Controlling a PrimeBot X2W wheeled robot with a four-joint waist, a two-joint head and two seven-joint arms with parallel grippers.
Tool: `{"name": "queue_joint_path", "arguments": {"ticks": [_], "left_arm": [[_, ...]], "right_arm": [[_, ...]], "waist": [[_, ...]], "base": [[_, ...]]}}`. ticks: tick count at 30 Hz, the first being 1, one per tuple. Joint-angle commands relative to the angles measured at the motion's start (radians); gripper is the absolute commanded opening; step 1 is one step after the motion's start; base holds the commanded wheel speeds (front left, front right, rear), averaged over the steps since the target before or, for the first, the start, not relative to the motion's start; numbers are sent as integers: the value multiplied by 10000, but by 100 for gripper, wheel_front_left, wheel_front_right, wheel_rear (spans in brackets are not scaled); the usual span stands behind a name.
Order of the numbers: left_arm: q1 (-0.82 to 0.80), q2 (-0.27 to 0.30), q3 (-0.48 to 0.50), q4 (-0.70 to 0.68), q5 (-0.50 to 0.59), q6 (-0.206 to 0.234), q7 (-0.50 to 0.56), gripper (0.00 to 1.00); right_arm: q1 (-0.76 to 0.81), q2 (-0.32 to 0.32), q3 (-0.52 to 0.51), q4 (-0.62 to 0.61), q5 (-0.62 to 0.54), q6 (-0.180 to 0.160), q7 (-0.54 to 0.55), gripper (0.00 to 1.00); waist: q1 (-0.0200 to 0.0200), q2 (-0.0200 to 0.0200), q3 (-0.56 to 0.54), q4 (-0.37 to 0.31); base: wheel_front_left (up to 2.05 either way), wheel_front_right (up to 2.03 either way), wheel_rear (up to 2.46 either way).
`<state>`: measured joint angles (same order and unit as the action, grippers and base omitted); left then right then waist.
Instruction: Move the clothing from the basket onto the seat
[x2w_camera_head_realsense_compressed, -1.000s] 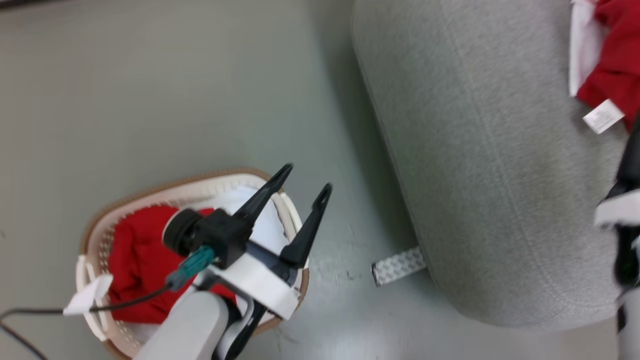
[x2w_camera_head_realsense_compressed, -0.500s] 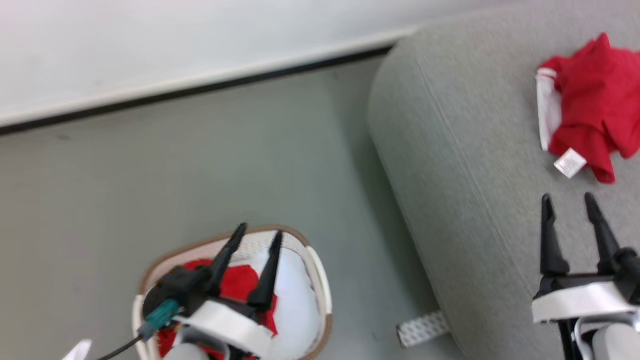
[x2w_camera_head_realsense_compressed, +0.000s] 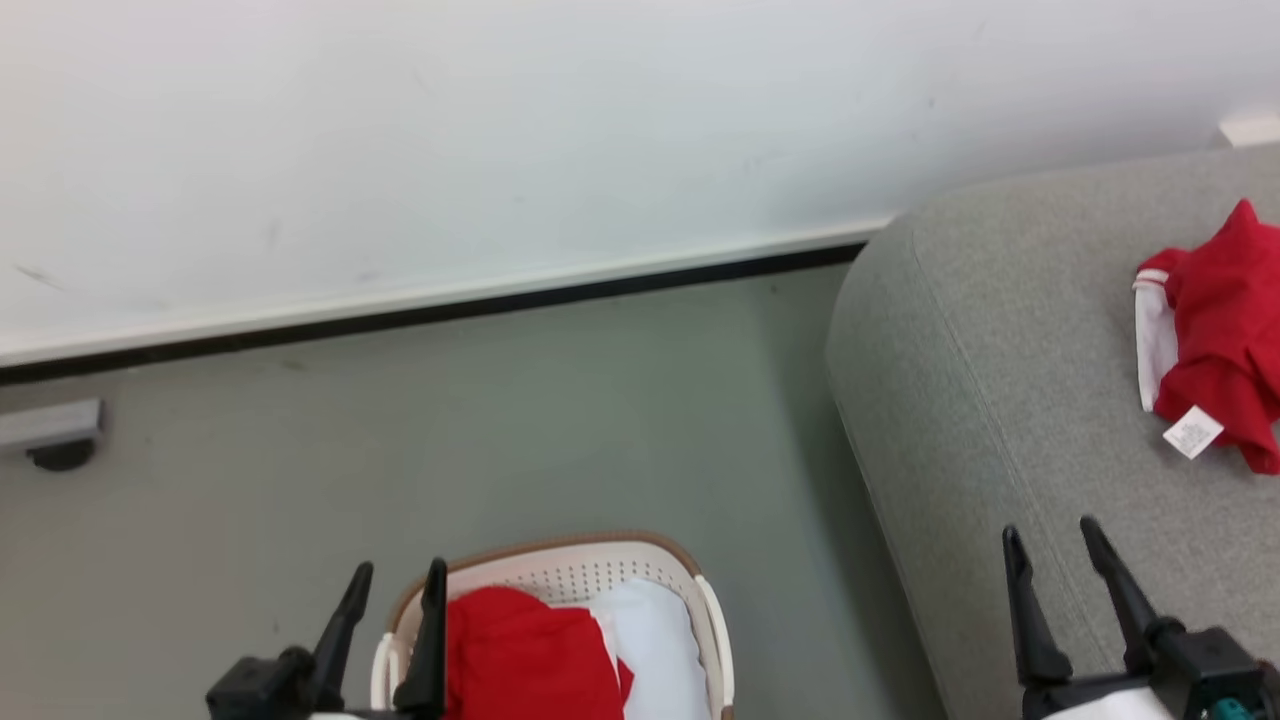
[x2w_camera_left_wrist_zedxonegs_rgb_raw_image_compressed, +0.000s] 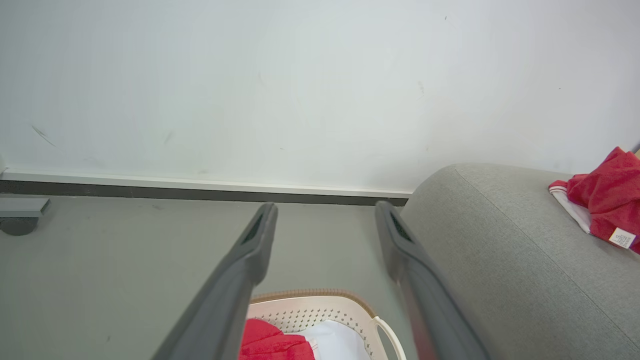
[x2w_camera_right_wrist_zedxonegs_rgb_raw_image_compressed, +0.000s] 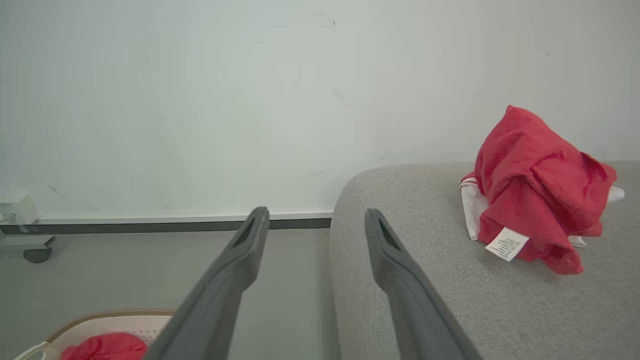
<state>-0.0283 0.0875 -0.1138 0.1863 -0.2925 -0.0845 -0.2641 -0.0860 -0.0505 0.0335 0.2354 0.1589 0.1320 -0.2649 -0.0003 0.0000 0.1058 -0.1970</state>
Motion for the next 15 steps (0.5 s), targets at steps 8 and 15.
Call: {"name": "queue_joint_path", "arguments": {"ticks": [8, 15], "left_arm": [[773, -276, 652, 10, 587, -299, -4, 100], [1010, -333, 905, 23, 757, -402, -5, 100]], "right_arm": [[714, -8, 339, 231, 473, -25, 7, 100], [723, -6, 475, 270, 532, -25, 7, 100]], "waist": [[3, 0, -802, 115], [3, 0, -891, 88]], "base": [[0, 0, 0], [0, 0, 0]]}}
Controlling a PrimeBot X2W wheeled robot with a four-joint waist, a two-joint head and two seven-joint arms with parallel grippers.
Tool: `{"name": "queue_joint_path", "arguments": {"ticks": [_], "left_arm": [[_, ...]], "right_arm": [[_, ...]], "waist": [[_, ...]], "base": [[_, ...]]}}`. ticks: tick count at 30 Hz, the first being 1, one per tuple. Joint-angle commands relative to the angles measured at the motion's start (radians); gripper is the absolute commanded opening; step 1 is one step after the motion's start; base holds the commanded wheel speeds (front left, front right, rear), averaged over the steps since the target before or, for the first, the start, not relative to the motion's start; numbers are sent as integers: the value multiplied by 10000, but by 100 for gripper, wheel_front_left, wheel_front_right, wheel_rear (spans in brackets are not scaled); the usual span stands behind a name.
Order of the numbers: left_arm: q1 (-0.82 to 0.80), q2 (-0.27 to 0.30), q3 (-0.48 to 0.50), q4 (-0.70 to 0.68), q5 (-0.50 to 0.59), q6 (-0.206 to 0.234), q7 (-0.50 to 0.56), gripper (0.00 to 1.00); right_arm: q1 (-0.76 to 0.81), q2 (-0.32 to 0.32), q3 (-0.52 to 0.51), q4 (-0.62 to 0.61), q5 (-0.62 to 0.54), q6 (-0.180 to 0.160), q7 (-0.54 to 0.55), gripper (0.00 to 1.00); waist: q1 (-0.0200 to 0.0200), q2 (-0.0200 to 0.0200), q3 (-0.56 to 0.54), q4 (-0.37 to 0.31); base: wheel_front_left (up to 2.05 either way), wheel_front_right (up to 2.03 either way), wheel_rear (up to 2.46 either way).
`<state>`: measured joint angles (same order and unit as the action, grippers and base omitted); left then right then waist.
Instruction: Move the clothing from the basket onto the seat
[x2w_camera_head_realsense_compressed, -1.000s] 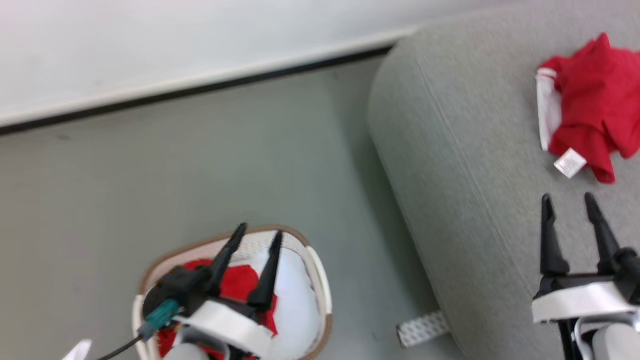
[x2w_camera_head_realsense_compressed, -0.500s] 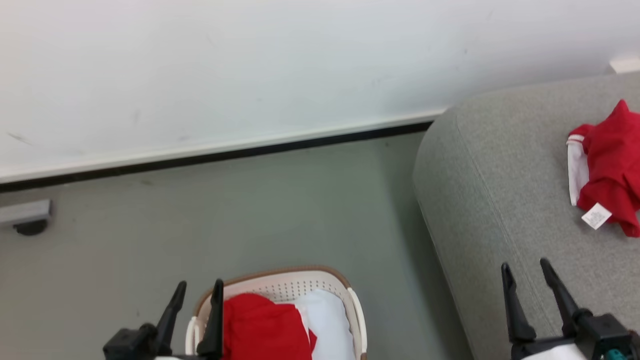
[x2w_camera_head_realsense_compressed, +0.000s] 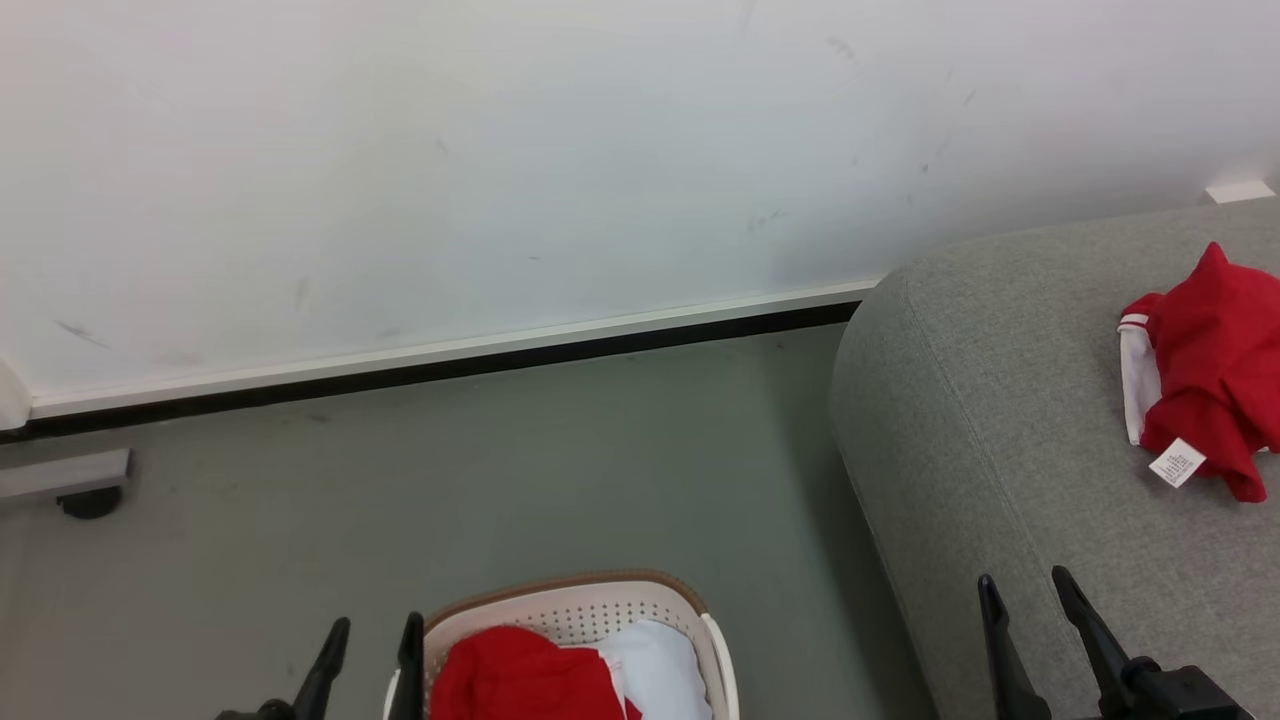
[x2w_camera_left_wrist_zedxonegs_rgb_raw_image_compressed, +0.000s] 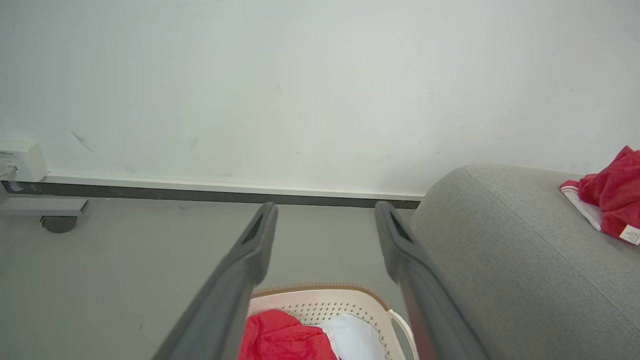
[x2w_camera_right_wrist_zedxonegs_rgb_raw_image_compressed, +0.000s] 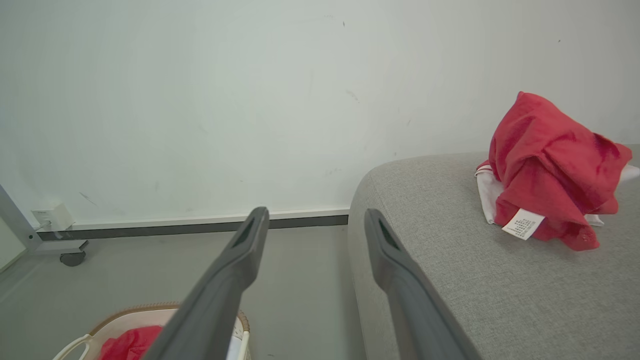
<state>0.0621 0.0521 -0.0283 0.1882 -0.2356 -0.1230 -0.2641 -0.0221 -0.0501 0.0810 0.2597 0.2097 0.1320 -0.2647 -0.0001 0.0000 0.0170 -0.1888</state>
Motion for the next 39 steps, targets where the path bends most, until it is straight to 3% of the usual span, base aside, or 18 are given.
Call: {"name": "queue_joint_path", "arguments": {"ticks": [1, 10, 19, 24, 29, 39], "left_arm": [[114, 14, 58, 9, 197, -30, -5, 100], [-108, -4, 86, 54, 207, -72, -5, 100], [-2344, 322, -310, 1956, 1231, 266, 174, 100], [-4180, 698, -803, 3314, 1938, 344, 1117, 100], [-5796, 982, -1350, 4714, 2538, 286, 2742, 100], [-8007, 1622, -1986, 6701, 3433, 523, 4090, 100]], "right_arm": [[77, -10, 5, 34, 33, -25, 5, 100], [-266, -12, 204, -37, 95, -25, 5, 100], [-1416, -6, 713, -482, 422, -24, 5, 100], [-2228, -7, 1082, -828, 832, -24, 5, 100], [-3027, -4, 1413, -1187, 1174, -24, 5, 100], [-4266, -5, 1707, -2160, 1636, -25, 5, 100]], "waist": [[1, 0, -7, 16], [1, 0, 344, -94], [1, 0, 2761, -560], [1, 0, 4400, -898], [1, 0, 5898, -1160], [1, 0, 8268, -1741]], "base": [[0, 0, 0], [0, 0, 0], [0, 0, 0], [0, 0, 0], [0, 0, 0], [0, 0, 0]]}}
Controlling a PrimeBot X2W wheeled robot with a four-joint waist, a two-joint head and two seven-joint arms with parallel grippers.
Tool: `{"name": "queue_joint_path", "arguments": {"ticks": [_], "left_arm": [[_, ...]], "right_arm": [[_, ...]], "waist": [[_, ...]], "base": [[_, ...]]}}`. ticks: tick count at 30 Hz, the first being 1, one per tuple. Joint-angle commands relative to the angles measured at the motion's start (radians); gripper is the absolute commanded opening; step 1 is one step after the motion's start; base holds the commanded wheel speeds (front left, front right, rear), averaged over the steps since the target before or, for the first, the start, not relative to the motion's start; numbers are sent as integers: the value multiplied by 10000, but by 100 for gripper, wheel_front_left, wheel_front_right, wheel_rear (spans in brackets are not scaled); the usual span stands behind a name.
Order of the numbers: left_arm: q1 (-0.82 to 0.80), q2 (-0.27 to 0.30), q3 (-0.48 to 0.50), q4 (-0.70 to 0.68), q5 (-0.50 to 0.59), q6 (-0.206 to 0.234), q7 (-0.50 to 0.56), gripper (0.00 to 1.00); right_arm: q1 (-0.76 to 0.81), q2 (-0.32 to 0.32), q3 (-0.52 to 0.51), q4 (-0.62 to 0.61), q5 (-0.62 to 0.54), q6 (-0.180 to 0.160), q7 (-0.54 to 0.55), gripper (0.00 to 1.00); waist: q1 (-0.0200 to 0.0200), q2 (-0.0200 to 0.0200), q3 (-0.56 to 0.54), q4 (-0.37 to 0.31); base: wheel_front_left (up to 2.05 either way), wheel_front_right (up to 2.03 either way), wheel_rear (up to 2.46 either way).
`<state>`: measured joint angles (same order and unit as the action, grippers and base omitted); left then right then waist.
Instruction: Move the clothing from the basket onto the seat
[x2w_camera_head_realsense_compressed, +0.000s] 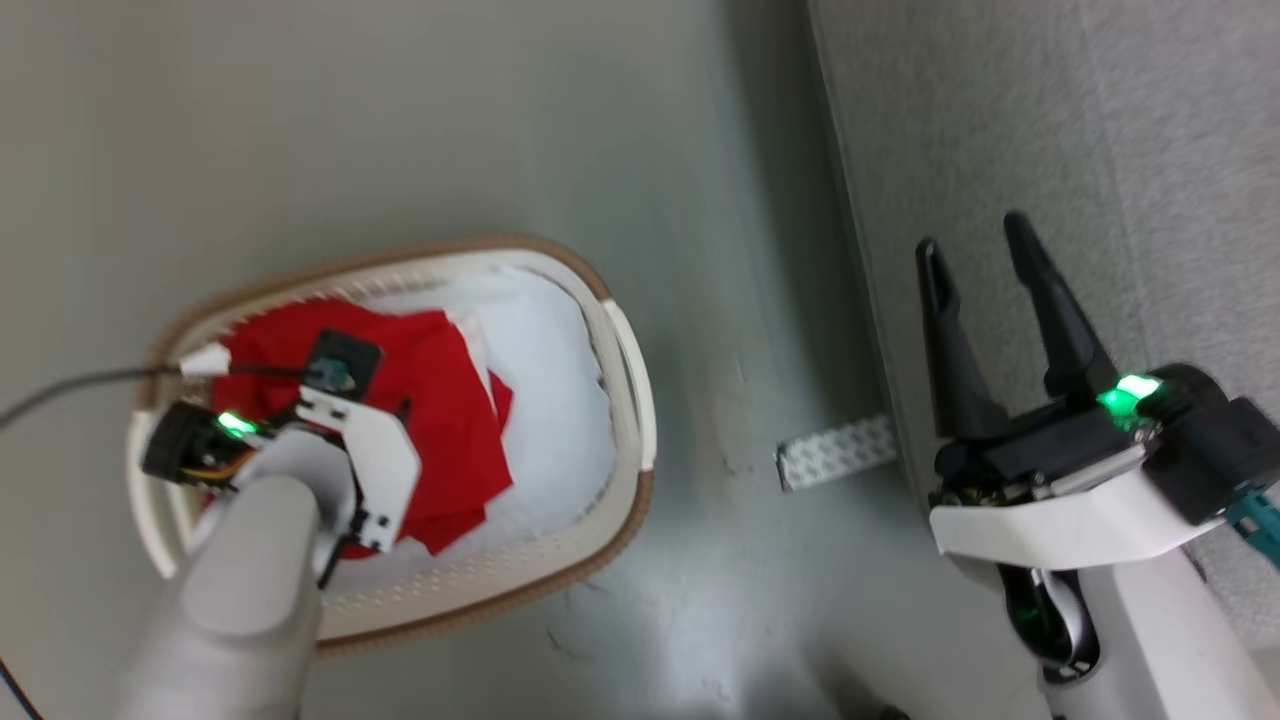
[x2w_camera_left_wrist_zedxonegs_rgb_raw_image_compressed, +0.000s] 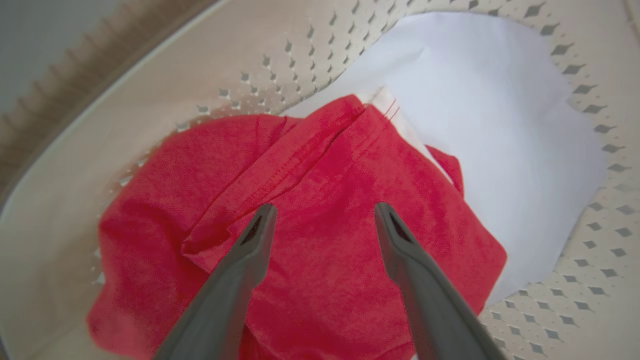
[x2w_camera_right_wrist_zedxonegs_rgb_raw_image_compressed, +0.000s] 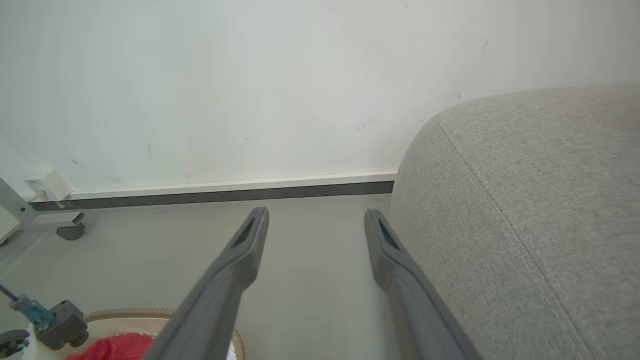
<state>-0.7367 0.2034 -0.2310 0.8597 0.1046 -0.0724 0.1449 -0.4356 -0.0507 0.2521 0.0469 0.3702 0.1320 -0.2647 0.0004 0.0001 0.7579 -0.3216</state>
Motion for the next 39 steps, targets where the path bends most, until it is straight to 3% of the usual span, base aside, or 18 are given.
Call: {"name": "queue_joint_path", "arguments": {"ticks": [1, 9, 11, 19, 29, 39], "left_arm": [[-176, 178, -23, 159, 107, 43, 67, 100], [-1098, 575, -377, 1384, 456, 107, 80, 100], [-1179, 612, -372, 1656, 316, 8, -123, 0], [-1140, 39, -516, 2312, -109, -200, -980, 0], [58, -782, -12, 2597, -1303, -392, -2649, 0], [982, -1441, 345, 1840, -2710, -520, -3611, 0]], "right_arm": [[-240, 4, -27, -120, 62, -24, 5, 100], [-589, 1, -150, -681, 70, -24, 5, 100], [-548, 5, -214, -756, -38, -24, 5, 100], [-100, -2, -500, -387, -97, -24, 5, 100], [1040, -13, -883, 350, -354, -25, 5, 100], [2934, -13, -1452, 1008, -1025, -25, 5, 100]], "waist": [[-4, -1, 1048, -479], [-4, -1, 1927, -848], [-4, -1, 1957, -741], [-4, -1, 838, -205], [-4, -1, -2595, 383], [-4, -1, -5329, 1185]], "base": [[0, 0, 0], [7, 7, 7], [14, 14, 14], [0, 0, 0], [0, 0, 0], [0, 0, 0]]}}
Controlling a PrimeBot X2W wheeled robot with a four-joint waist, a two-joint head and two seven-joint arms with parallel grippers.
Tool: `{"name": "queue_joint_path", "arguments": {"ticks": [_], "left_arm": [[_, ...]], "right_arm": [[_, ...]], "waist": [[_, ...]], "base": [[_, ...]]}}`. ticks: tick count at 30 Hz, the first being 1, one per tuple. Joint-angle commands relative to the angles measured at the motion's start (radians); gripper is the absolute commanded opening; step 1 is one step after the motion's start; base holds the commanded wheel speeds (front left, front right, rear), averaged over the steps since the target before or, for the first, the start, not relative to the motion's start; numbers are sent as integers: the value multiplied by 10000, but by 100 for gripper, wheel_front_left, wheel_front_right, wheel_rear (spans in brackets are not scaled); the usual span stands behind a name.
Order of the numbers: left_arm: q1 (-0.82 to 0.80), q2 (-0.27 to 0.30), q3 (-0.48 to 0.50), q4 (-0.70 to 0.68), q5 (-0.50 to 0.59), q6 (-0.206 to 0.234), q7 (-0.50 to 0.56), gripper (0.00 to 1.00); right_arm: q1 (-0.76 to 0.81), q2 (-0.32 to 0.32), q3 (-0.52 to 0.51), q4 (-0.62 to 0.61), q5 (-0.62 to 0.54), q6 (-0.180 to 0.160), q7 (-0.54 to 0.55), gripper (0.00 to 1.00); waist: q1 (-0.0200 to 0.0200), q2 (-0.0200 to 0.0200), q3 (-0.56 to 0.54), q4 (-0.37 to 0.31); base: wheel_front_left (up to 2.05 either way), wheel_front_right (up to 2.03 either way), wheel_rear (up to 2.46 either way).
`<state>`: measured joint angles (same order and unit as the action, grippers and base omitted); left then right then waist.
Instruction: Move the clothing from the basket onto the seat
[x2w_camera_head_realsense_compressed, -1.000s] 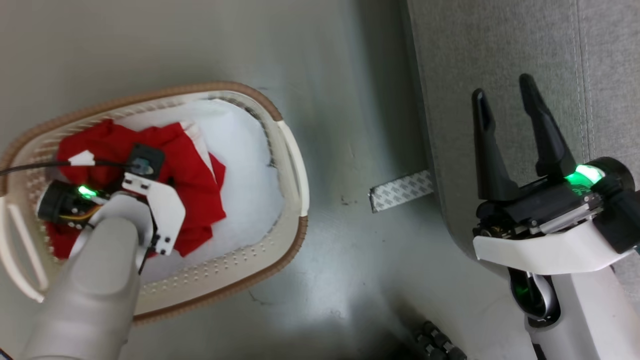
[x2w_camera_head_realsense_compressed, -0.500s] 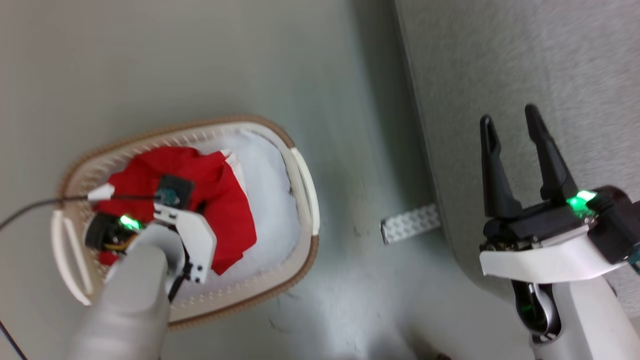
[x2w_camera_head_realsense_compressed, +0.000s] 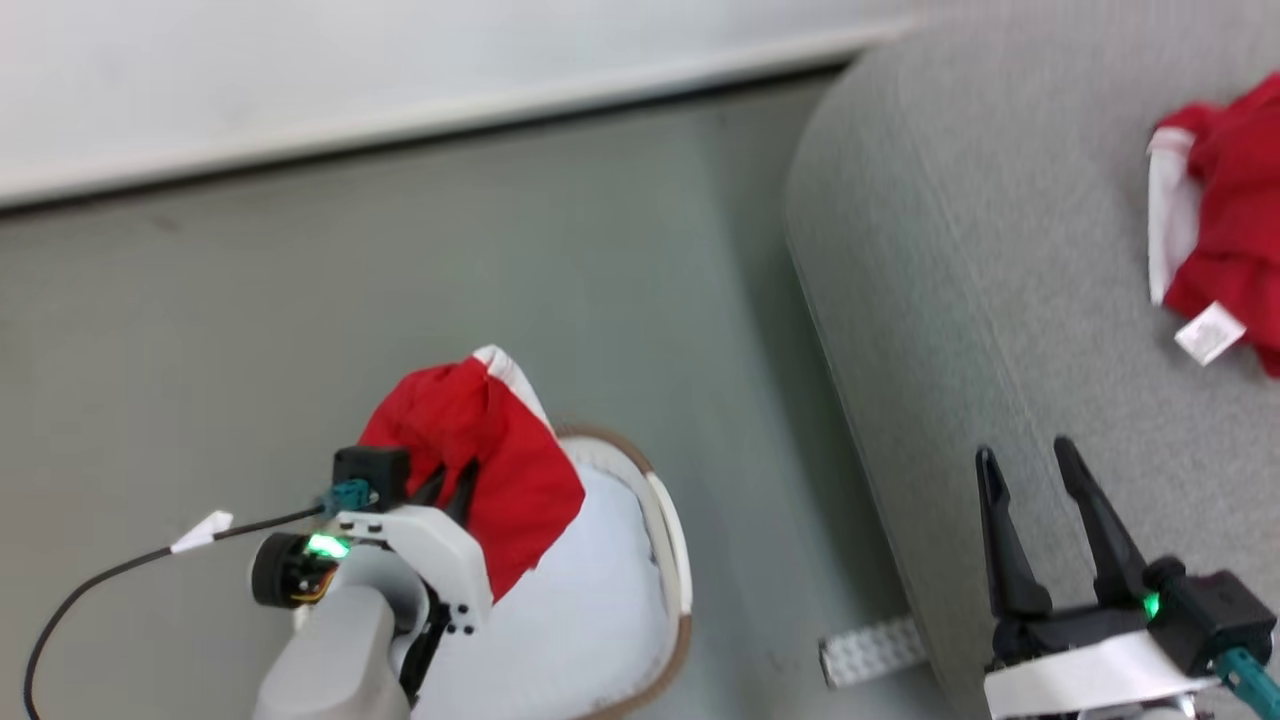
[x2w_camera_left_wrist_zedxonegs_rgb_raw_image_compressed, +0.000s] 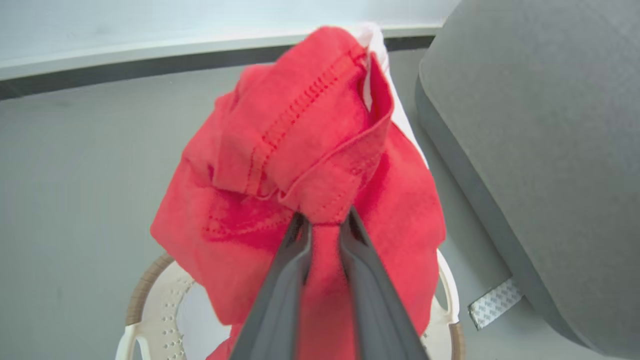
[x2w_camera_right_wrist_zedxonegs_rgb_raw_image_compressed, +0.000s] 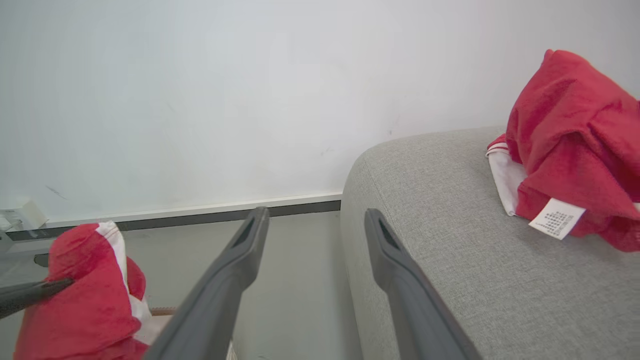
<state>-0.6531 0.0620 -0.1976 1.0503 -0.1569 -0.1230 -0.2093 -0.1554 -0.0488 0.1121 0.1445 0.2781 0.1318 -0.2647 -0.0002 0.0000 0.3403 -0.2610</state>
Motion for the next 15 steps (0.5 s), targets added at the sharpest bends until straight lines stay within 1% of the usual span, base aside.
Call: {"name": "queue_joint_path", "arguments": {"ticks": [1, 4, 5, 7, 13, 15], "left_arm": [[219, -51, 5, -218, -260, -28, -104, 0], [486, -85, -70, -771, -625, -55, -165, 0], [486, -85, -70, -771, -625, -55, -165, 0], [671, -91, -107, -1233, -936, -65, -190, 0], [1566, -102, -335, -3041, -1707, -69, 87, 0], [1891, -100, -410, -3782, -1931, 47, 245, 0]], "right_arm": [[260, -31, -70, 78, -131, -23, 5, 100], [576, -32, -26, 157, -191, -23, 5, 100], [576, -32, -26, 157, -191, -23, 5, 100], [718, -31, 30, 190, -220, -22, 5, 100], [1162, -29, 321, 330, -259, -22, 5, 100], [1292, -30, 428, 362, -269, -23, 5, 100]], "waist": [[2, 0, -1344, 633], [2, 0, -1903, 745], [2, 0, -1903, 745], [2, 0, -2241, 782], [2, 0, -3140, 897], [2, 0, -3346, 922]], "base": [[0, 0, 0], [0, 0, 0], [0, 0, 0], [0, 0, 0], [0, 0, 0], [0, 0, 0]]}}
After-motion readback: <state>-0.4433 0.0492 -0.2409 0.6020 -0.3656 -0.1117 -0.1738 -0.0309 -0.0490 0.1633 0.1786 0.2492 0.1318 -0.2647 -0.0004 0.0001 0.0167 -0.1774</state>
